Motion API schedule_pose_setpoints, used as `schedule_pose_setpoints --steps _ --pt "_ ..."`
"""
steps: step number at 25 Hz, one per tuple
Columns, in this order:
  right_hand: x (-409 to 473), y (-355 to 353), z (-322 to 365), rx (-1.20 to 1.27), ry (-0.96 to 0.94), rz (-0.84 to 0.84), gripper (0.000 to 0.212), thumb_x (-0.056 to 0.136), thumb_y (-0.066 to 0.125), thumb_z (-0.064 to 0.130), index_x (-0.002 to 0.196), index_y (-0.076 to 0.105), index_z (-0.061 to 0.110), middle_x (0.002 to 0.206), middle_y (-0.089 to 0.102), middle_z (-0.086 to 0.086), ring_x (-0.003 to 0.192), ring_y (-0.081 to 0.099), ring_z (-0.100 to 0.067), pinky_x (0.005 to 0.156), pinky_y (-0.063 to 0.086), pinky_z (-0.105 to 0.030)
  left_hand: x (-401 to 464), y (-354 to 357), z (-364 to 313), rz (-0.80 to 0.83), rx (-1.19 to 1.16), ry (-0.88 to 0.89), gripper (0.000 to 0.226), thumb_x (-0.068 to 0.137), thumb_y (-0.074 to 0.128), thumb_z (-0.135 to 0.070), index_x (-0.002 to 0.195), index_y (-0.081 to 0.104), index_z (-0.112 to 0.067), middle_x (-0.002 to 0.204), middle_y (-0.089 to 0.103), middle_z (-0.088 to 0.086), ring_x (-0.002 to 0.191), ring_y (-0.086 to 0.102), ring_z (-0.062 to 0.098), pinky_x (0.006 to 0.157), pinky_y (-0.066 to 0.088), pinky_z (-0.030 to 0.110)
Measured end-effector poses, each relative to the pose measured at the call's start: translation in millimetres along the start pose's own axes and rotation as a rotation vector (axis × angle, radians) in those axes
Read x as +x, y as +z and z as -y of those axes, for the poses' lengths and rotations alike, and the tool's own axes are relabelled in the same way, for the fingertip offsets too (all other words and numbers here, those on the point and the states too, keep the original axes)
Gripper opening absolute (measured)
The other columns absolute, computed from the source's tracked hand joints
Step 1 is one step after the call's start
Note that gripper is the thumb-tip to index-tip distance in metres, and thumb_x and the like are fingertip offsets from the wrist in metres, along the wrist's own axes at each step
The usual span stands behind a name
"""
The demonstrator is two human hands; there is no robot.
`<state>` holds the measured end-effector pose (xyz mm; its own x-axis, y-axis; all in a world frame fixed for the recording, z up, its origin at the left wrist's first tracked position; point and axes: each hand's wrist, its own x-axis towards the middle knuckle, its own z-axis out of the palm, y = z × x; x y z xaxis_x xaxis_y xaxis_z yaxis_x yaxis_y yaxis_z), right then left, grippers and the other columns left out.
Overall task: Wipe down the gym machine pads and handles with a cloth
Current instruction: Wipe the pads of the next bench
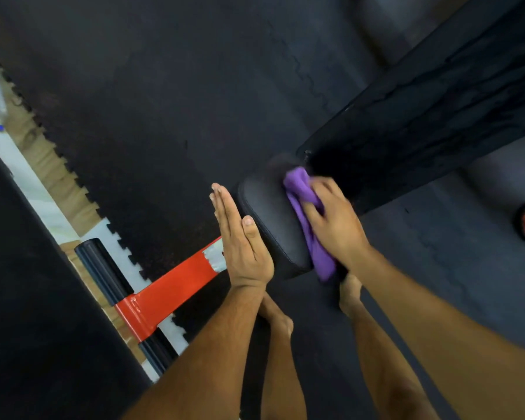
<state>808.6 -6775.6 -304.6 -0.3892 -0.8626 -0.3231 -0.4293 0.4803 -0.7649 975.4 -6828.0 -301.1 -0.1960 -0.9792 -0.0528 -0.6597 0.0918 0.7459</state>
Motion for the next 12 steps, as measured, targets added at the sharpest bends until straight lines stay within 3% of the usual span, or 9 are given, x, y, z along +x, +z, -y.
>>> schedule_pose_setpoints --steps 2,3,6,8,10,12 --pt "-68 -1 10 -0.009 0.083 0.019 0.042 0.098 0.048 0.035 0.139 0.051 0.029 0.145 0.043 0.011 0.124 0.055 -0.018 0.101 0.047 -0.046 -1 -1 -1 0.039 -0.026 0.010 0.061 0.108 0.021 -0.026 0.161 0.010 0.002 0.172 0.006 0.009 0.160 0.002 0.021 0.130 0.011 0.045" --pt "-81 4 24 0.016 0.054 -0.003 0.044 0.095 0.049 0.031 0.139 0.053 0.029 0.146 0.044 0.010 0.128 0.053 -0.018 0.102 0.047 -0.047 0 -1 -2 0.050 -0.034 -0.005 0.061 0.108 0.021 -0.026 0.162 0.010 0.002 0.172 0.005 0.009 0.160 0.001 0.021 0.130 0.010 0.044" --pt "-28 23 67 0.080 -0.121 -0.076 0.042 0.090 0.060 0.008 0.131 0.062 0.018 0.136 0.056 -0.001 0.126 0.052 -0.017 0.103 0.046 -0.030 -2 -2 3 0.072 -0.028 -0.019 0.063 0.108 0.022 -0.030 0.163 0.008 -0.003 0.172 0.003 0.006 0.160 -0.001 0.018 0.130 0.009 0.042" --pt "25 29 77 0.027 -0.227 -0.062 0.039 0.092 0.059 0.009 0.129 0.063 0.020 0.131 0.057 0.000 0.118 0.055 -0.018 0.096 0.048 -0.028 1 -1 3 0.064 0.004 0.007 0.062 0.108 0.022 -0.028 0.162 0.011 0.001 0.172 0.007 0.010 0.160 0.001 0.020 0.130 0.009 0.042" --pt "58 25 61 0.032 -0.158 -0.054 0.040 0.091 0.057 0.010 0.128 0.064 0.022 0.129 0.057 0.001 0.113 0.059 -0.021 0.093 0.050 -0.034 1 0 4 0.065 0.036 0.009 0.061 0.108 0.022 -0.025 0.162 0.012 0.002 0.172 0.008 0.011 0.160 0.002 0.020 0.130 0.009 0.042" --pt "51 17 34 0.068 -0.008 -0.071 0.045 0.090 0.057 0.004 0.131 0.064 0.021 0.130 0.057 0.001 0.114 0.059 -0.021 0.094 0.046 -0.028 1 -6 -2 0.074 0.079 -0.010 0.062 0.108 0.021 -0.028 0.163 0.011 -0.001 0.173 0.006 0.009 0.160 0.000 0.017 0.130 0.007 0.043"
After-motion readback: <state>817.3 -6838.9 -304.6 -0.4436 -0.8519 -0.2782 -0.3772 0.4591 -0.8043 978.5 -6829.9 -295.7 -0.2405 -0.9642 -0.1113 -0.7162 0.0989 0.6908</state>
